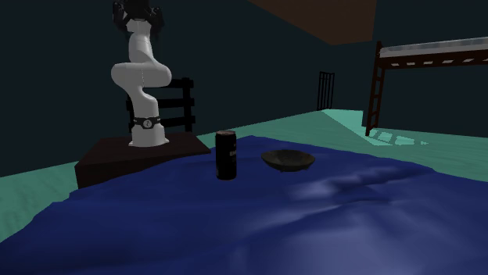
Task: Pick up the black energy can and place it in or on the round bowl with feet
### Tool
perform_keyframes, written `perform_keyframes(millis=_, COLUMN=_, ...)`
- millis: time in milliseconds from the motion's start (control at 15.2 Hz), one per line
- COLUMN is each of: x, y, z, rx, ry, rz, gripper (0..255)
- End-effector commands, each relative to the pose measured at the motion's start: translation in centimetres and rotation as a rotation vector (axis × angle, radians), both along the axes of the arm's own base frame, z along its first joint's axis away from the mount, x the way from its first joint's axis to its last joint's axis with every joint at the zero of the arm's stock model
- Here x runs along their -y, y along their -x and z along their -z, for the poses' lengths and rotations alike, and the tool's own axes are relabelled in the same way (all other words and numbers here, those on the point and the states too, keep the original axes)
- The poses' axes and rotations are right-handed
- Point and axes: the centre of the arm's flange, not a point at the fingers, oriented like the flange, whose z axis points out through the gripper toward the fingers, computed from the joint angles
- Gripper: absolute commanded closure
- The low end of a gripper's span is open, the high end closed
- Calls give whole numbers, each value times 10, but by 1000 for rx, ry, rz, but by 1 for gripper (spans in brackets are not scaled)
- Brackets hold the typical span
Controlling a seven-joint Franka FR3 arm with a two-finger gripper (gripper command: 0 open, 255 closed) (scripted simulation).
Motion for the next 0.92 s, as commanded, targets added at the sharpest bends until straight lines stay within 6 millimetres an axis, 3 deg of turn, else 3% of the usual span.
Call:
perform_keyframes(millis=0, x=0, y=0, z=0, rx=0, ry=0, rz=0, gripper=0)
perform_keyframes(millis=858, x=-91, y=-88, z=118, rx=6, ry=28, rz=22, gripper=0)
